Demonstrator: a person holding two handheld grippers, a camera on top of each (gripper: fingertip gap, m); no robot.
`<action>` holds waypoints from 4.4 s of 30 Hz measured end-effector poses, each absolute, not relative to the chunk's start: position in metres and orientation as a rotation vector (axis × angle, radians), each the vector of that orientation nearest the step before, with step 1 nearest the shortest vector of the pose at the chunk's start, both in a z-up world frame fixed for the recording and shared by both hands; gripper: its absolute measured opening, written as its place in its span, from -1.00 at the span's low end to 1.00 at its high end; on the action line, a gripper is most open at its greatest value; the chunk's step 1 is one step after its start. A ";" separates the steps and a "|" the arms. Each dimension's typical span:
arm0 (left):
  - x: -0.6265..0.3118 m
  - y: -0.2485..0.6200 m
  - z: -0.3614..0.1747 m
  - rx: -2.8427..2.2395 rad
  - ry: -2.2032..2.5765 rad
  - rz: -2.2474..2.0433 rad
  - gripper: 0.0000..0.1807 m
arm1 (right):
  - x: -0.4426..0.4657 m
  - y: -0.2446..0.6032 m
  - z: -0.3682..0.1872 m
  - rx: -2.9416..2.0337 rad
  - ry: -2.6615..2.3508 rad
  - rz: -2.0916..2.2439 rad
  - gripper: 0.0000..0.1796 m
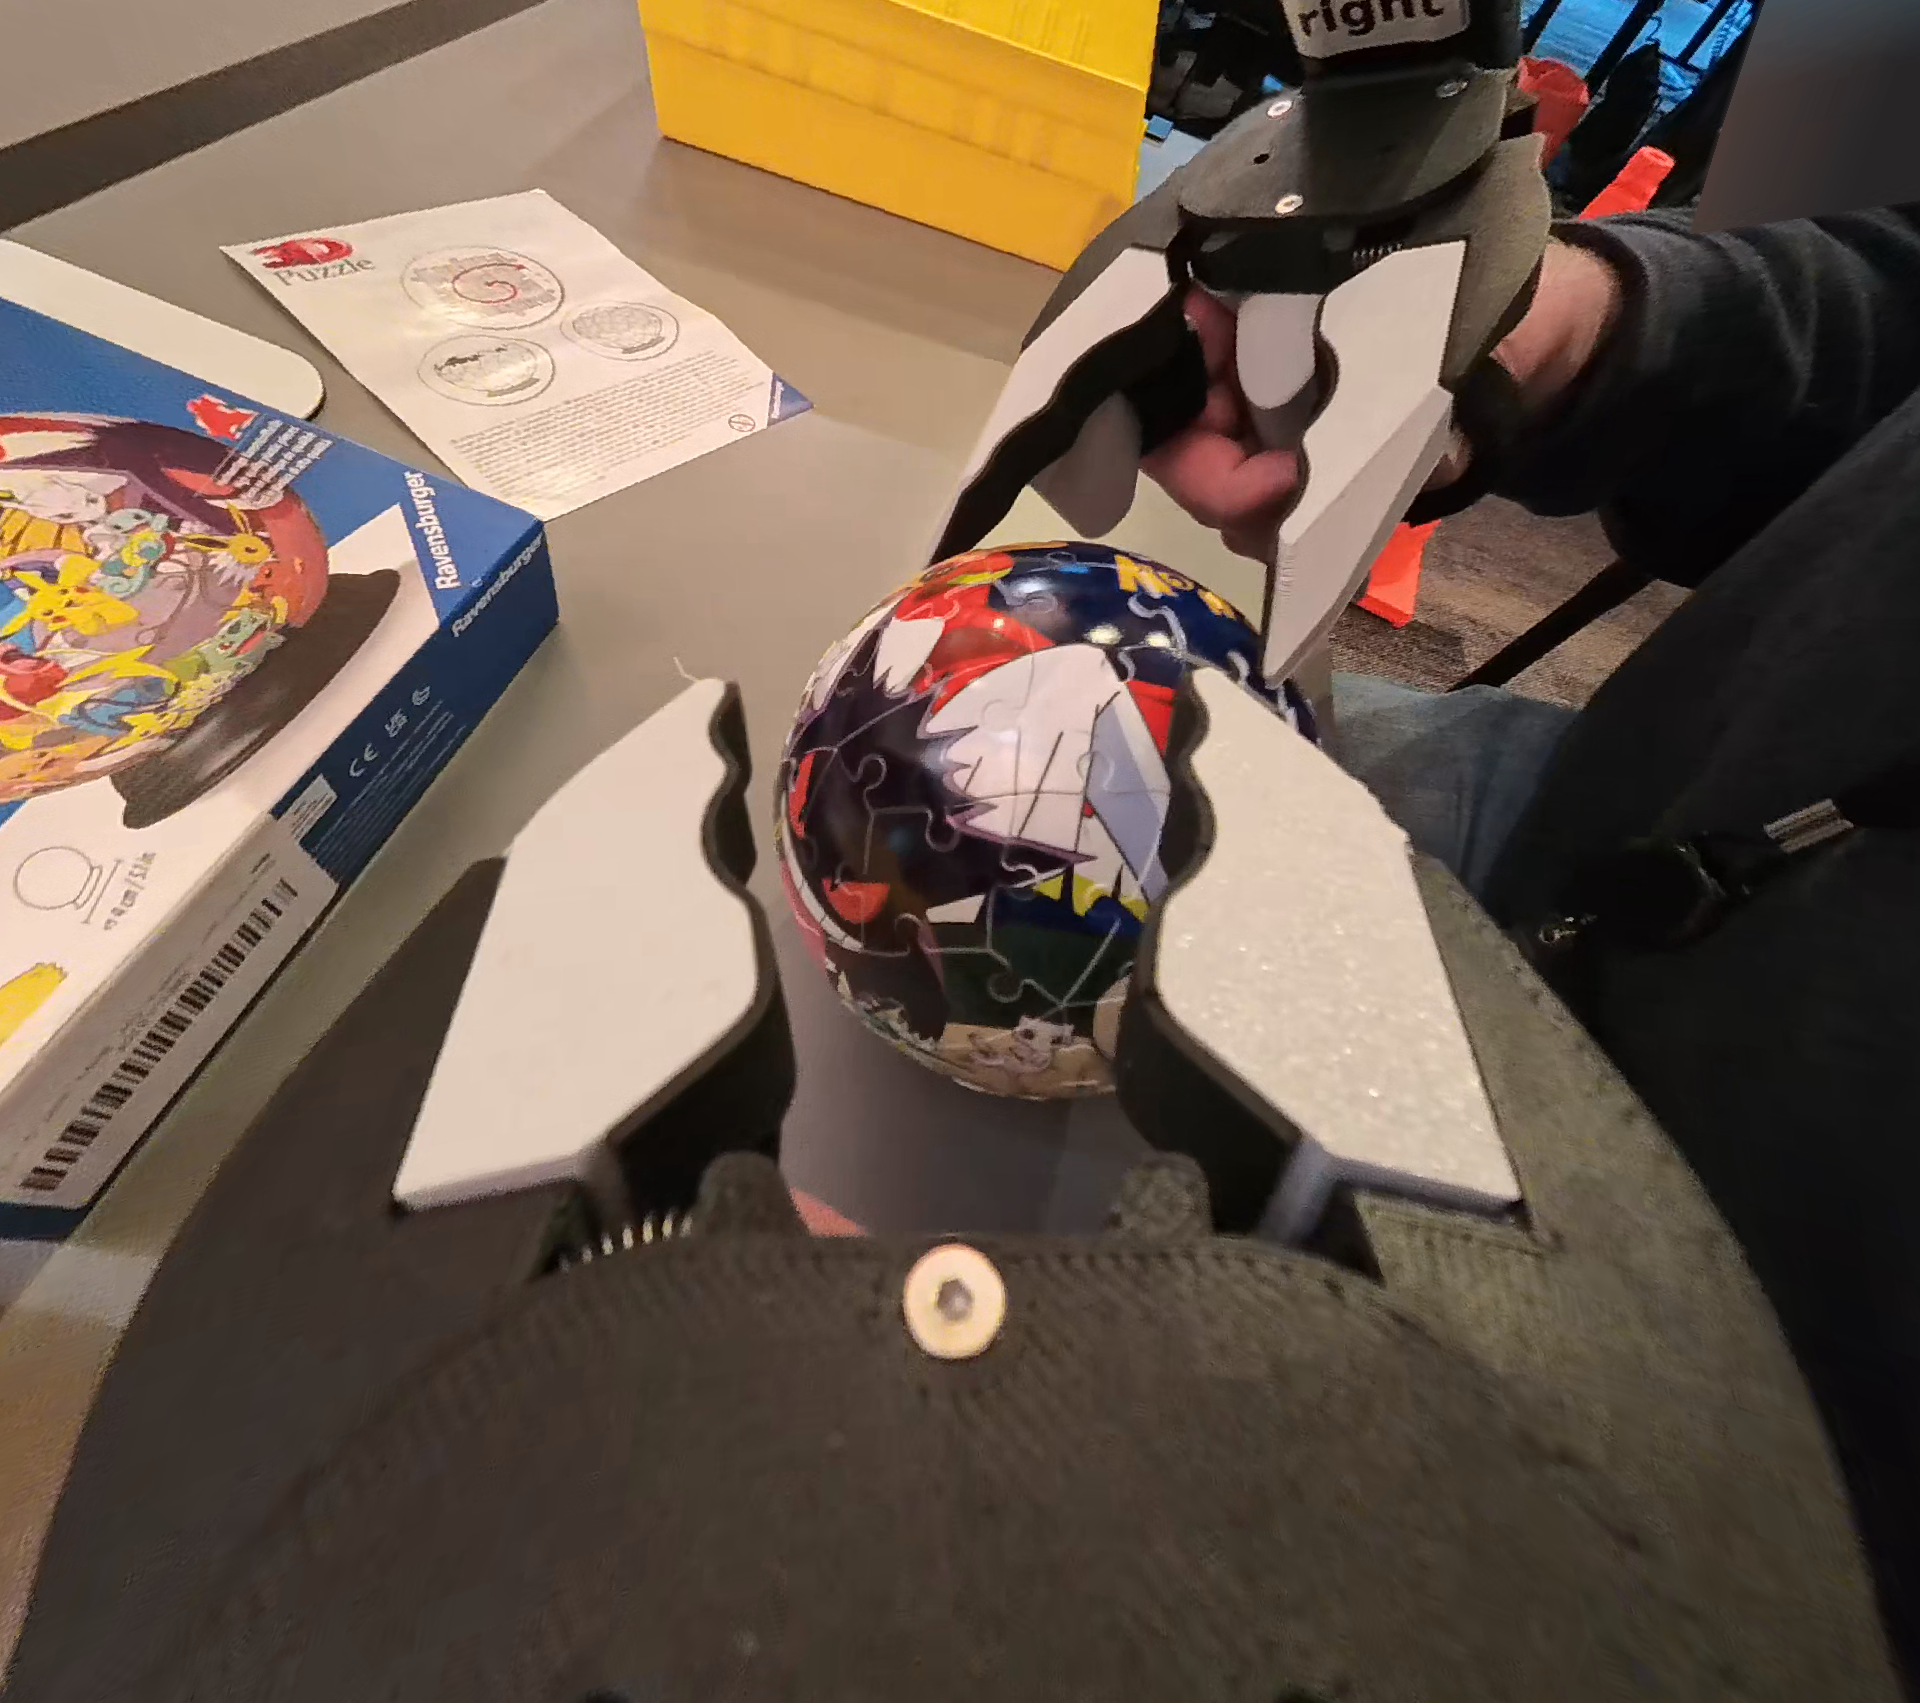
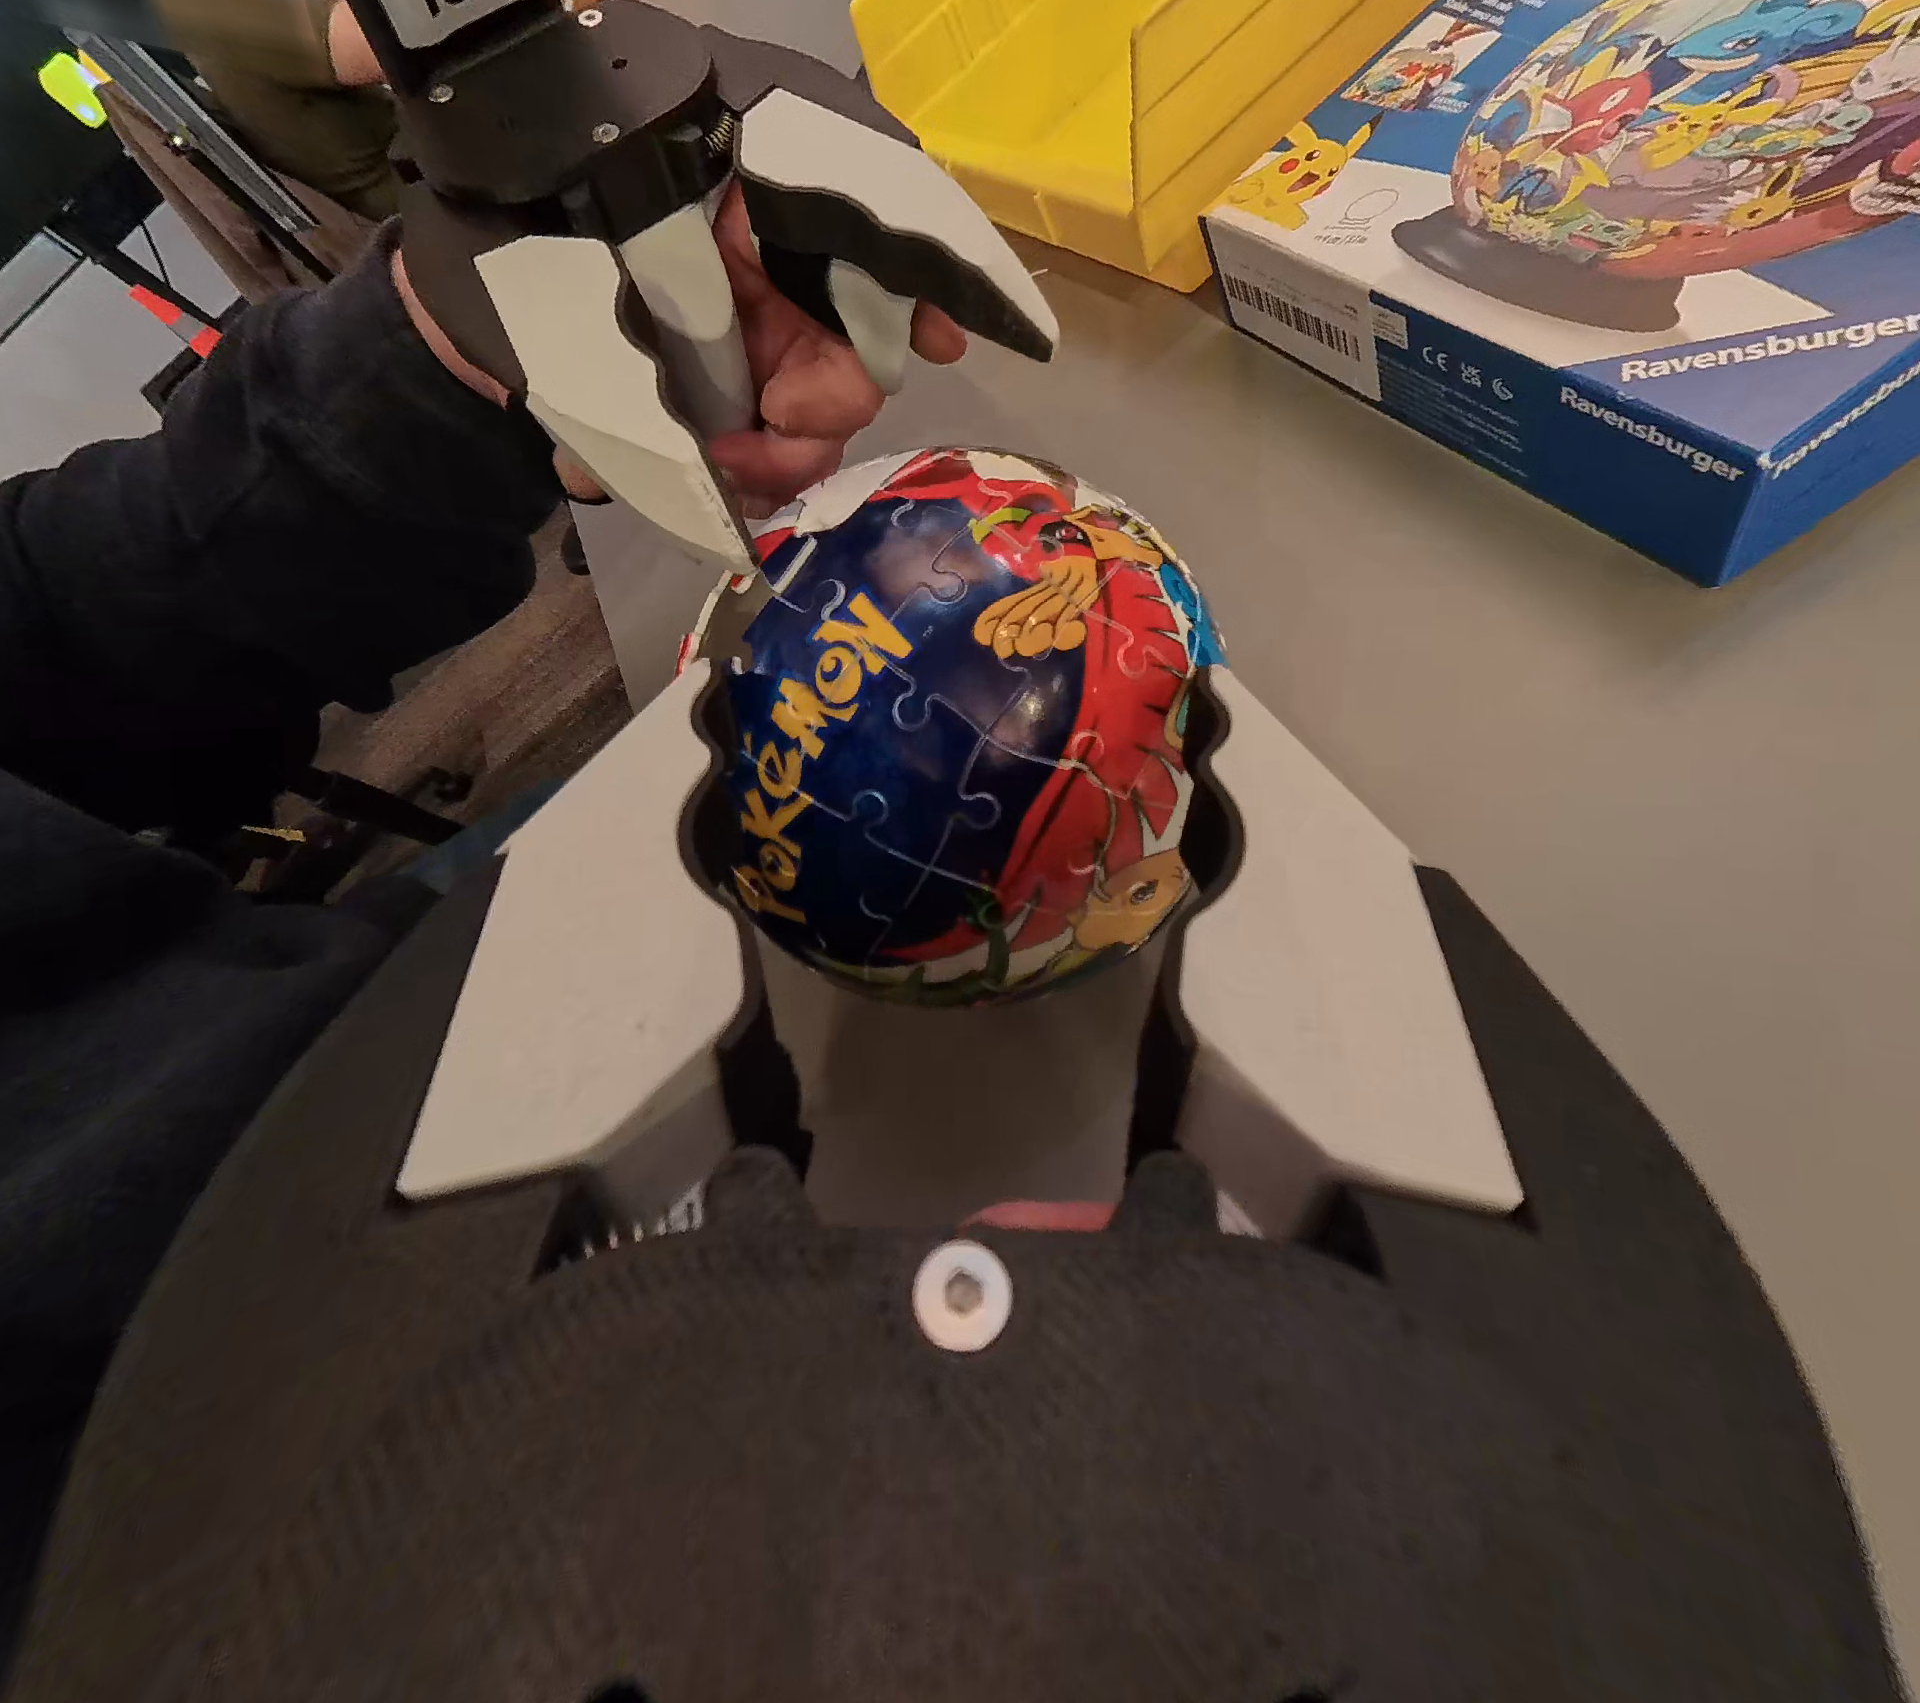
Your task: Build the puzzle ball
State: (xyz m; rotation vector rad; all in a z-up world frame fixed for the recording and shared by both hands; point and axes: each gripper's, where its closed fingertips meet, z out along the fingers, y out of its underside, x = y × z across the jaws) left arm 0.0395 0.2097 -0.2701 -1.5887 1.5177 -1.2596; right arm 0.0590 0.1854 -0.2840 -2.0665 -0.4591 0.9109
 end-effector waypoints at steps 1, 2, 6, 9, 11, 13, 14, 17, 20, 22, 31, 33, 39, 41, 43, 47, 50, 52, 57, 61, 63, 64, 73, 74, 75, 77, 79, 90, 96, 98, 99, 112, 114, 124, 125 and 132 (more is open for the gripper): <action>0.039 0.210 -0.270 -1.590 1.520 -1.260 -0.16 | 0.059 0.185 -0.284 -2.066 -0.459 0.913 -0.05; 0.039 0.211 -0.270 -1.589 1.518 -1.249 -0.14 | 0.058 0.185 -0.284 -2.064 -0.462 0.912 -0.05; 0.038 0.218 -0.265 -1.611 1.462 -1.274 -0.14 | 0.058 0.186 -0.283 -2.066 -0.469 0.906 -0.06; 0.038 0.227 -0.255 -1.589 1.428 -1.221 -0.16 | 0.058 0.187 -0.283 -2.065 -0.466 0.912 -0.05; 0.039 0.222 -0.266 -1.587 1.528 -1.114 -0.17 | 0.058 0.187 -0.283 -2.066 -0.463 0.912 -0.04; 0.043 0.215 -0.266 -1.552 1.538 -1.133 -0.16 | 0.057 0.187 -0.283 -2.065 -0.463 0.912 -0.04; 0.044 0.215 -0.266 -1.562 1.543 -1.127 -0.14 | 0.057 0.187 -0.283 -2.066 -0.465 0.911 -0.05; 0.042 0.221 -0.260 -1.537 1.550 -1.053 -0.09 | 0.057 0.187 -0.283 -2.062 -0.466 0.909 -0.05; 0.041 0.227 -0.248 -1.512 1.505 -1.031 -0.14 | 0.057 0.186 -0.283 -2.060 -0.468 0.910 -0.05; 0.042 0.224 -0.263 -1.525 1.562 -0.975 -0.14 | 0.057 0.187 -0.282 -2.060 -0.469 0.909 -0.05; 0.024 0.228 -0.248 -1.540 1.471 -1.018 -0.10 | 0.068 0.183 -0.275 -2.045 -0.464 0.888 -0.07; 0.021 0.221 -0.246 -1.528 1.454 -1.034 -0.10 | 0.071 0.182 -0.274 -2.043 -0.467 0.880 -0.07; 0.016 0.212 -0.263 -1.570 1.443 -1.029 -0.16 | 0.070 0.182 -0.274 -2.037 -0.491 0.832 -0.06; 0.014 0.211 -0.270 -1.576 1.452 -0.994 -0.15 | 0.070 0.181 -0.273 -2.035 -0.492 0.827 -0.06; 0.010 0.210 -0.267 -1.581 1.426 -1.025 -0.16 | 0.069 0.179 -0.270 -2.026 -0.501 0.815 -0.06; 0.006 0.197 -0.261 -1.538 1.408 -1.057 -0.12 | 0.061 0.174 -0.272 -2.028 -0.544 0.777 -0.03; 0.008 0.193 -0.267 -1.540 1.410 -1.035 -0.10 | 0.054 0.174 -0.276 -2.037 -0.576 0.724 0.00; 0.012 0.190 -0.271 -1.542 1.427 -1.017 -0.09 | 0.050 0.176 -0.278 -2.042 -0.598 0.677 0.00; 0.014 0.187 -0.277 -1.547 1.436 -0.997 -0.11 | 0.050 0.177 -0.281 -2.065 -0.608 0.616 -0.01; 0.012 0.188 -0.272 -1.527 1.431 -0.999 -0.10 | 0.045 0.178 -0.273 -2.035 -0.632 0.579 -0.03; 0.012 0.192 -0.273 -1.524 1.427 -0.971 -0.12 | 0.047 0.180 -0.278 -2.054 -0.643 0.550 -0.03; 0.012 0.192 -0.273 -1.522 1.424 -0.977 -0.13 | 0.047 0.180 -0.279 -2.058 -0.632 0.568 -0.03; 0.021 0.198 -0.267 -1.553 1.443 -0.921 -0.22 | 0.047 0.180 -0.279 -2.058 -0.646 0.544 -0.01; 0.021 0.197 -0.272 -1.572 1.479 -0.888 -0.21 | 0.047 0.180 -0.279 -2.059 -0.648 0.535 0.00; 0.021 0.199 -0.275 -1.590 1.501 -0.858 -0.21 | 0.047 0.180 -0.279 -2.062 -0.653 0.529 0.00; 0.019 0.200 -0.275 -1.627 1.539 -0.829 -0.19 | 0.048 0.179 -0.279 -2.068 -0.658 0.516 0.01; 0.018 0.201 -0.275 -1.651 1.595 -0.752 -0.18 | 0.048 0.179 -0.278 -2.071 -0.671 0.486 0.00; 0.016 0.198 -0.278 -1.750 1.795 -0.551 -0.22 | 0.048 0.177 -0.265 -2.050 -0.728 0.300 -0.03; 0.016 0.198 -0.281 -1.768 1.801 -0.561 -0.23 | 0.037 0.187 -0.271 -2.038 -0.783 0.206 0.04; 0.016 0.198 -0.282 -1.770 1.815 -0.554 -0.22 | 0.038 0.187 -0.273 -2.053 -0.780 0.216 0.04; 0.016 0.197 -0.282 -1.768 1.823 -0.559 -0.24 | 0.039 0.187 -0.273 -2.050 -0.778 0.205 0.05; 0.014 0.196 -0.280 -1.702 1.824 -0.654 -0.06 | 0.058 0.185 -0.278 -2.062 -0.789 0.298 0.00; 0.013 0.193 -0.279 -1.644 1.820 -0.668 -0.04 | 0.063 0.187 -0.276 -2.036 -0.824 0.310 0.01; 0.019 0.196 -0.291 -1.616 1.710 -0.683 -0.10 | 0.061 0.190 -0.291 -2.075 -0.848 0.510 0.05; 0.020 0.196 -0.291 -1.616 1.708 -0.698 -0.10 | 0.061 0.190 -0.291 -2.076 -0.848 0.514 0.05; 0.022 0.199 -0.291 -1.627 1.710 -0.711 -0.10 | 0.062 0.192 -0.290 -2.090 -0.840 0.512 0.04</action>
